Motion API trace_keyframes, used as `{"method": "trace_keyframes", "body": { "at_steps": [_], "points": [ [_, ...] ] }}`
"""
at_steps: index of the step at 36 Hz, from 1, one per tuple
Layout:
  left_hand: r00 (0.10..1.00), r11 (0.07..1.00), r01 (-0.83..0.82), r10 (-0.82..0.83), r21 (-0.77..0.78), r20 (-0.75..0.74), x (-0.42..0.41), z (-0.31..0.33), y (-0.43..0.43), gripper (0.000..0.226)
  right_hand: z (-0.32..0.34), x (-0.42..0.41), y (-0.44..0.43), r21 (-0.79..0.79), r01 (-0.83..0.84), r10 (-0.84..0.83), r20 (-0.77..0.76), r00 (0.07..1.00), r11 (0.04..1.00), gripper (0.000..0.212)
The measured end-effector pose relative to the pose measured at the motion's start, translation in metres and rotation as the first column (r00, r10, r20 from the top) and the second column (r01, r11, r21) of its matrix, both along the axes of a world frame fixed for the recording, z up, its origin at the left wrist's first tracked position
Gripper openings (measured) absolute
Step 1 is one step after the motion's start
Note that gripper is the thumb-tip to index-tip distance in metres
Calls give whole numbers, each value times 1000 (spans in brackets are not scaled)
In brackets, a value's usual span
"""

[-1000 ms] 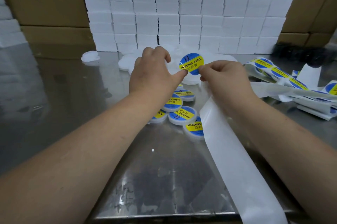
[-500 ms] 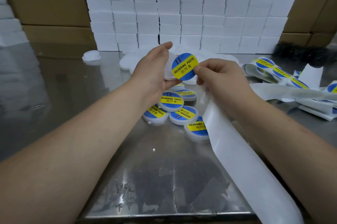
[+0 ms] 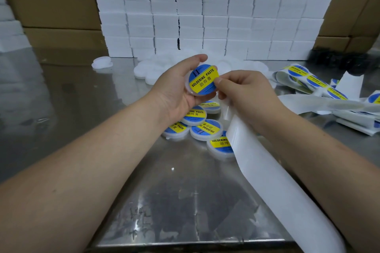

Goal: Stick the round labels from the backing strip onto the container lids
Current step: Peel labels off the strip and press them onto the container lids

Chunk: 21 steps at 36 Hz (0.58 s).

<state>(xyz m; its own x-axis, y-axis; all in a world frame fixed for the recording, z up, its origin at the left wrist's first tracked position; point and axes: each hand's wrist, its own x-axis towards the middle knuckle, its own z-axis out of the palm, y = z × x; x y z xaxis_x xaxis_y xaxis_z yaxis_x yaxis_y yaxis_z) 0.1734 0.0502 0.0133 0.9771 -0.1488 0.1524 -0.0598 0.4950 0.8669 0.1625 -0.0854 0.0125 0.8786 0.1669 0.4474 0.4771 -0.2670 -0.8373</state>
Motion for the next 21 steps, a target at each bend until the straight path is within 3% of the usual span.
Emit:
{"method": "trace_keyframes", "body": {
  "at_steps": [21],
  "points": [
    [993,997,-33,24,75,116,1,-6,-3,21,-1,2,-1,-19,32,-32,-6,999,999,34]
  ]
}}
